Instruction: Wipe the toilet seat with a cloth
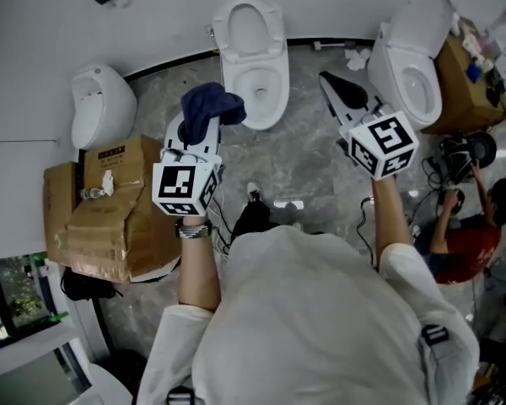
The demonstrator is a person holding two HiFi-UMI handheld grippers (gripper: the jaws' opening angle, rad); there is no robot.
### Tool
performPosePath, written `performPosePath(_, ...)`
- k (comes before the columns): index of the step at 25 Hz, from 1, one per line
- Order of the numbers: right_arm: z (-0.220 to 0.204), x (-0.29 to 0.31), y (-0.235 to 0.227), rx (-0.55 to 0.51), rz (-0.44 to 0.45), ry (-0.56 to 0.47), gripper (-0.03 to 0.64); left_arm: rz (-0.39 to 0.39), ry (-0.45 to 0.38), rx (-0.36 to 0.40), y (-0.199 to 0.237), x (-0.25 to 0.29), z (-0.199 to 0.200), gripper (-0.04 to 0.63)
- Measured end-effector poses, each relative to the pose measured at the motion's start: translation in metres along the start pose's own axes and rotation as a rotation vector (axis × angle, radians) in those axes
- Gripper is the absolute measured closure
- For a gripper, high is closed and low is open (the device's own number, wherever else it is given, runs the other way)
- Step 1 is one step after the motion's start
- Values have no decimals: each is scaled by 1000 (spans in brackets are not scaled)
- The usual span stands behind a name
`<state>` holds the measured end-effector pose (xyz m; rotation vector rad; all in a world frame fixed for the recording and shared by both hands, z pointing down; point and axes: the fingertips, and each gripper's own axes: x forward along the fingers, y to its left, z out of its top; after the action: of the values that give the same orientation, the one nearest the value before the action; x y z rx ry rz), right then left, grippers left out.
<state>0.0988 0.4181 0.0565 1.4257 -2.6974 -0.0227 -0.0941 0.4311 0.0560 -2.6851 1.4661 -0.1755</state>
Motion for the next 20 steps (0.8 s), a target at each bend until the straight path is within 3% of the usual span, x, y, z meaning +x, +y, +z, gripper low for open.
performPosePath(10, 3, 81, -37, -10, -24, -37, 588, -43, -12, -20, 63, 81, -20, 551)
performPosePath(20, 16, 194, -107, -41, -140, -13, 588, -112, -19, -29, 156, 201, -14, 551)
